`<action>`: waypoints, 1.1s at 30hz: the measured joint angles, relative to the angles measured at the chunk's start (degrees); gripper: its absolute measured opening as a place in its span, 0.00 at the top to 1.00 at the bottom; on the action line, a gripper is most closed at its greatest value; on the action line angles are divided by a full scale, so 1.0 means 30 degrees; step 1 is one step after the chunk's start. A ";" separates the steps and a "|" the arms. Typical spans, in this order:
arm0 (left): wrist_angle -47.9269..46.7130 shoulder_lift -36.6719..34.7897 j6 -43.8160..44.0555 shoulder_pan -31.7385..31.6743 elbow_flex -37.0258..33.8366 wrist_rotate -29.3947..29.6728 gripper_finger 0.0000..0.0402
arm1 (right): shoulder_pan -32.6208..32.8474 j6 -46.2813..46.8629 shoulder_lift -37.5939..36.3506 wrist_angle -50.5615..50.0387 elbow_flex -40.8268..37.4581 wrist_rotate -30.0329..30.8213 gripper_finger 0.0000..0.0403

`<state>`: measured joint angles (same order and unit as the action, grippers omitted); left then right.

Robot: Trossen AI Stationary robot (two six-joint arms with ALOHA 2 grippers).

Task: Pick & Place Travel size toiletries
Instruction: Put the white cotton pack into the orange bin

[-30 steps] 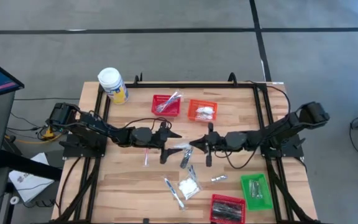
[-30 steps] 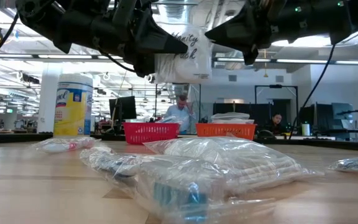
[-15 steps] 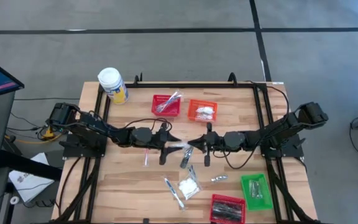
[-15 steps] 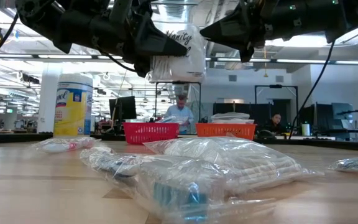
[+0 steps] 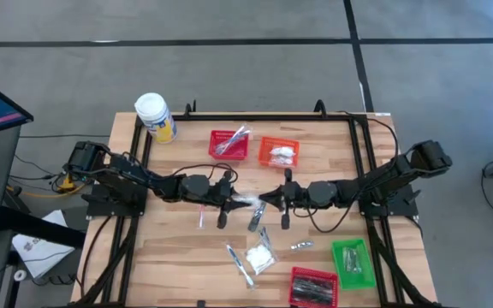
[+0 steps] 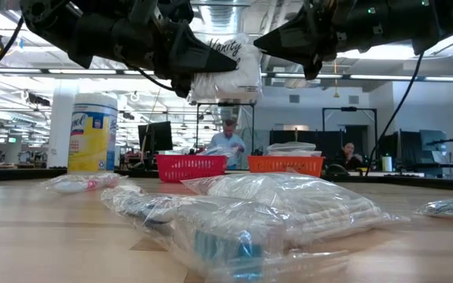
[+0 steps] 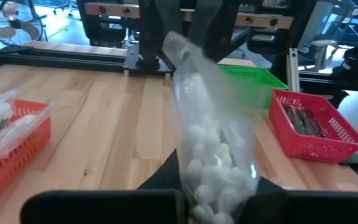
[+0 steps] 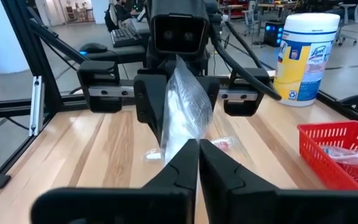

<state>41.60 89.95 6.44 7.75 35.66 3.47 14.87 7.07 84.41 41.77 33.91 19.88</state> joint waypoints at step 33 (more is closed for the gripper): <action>-0.0178 0.0007 0.0160 -0.0109 0.0015 -0.1780 0.98 | -0.2687 0.2896 -0.4193 -1.3465 0.5281 -0.4634 0.44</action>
<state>41.07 89.97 6.92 7.42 35.70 -1.87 6.81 15.76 71.83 1.37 49.75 5.98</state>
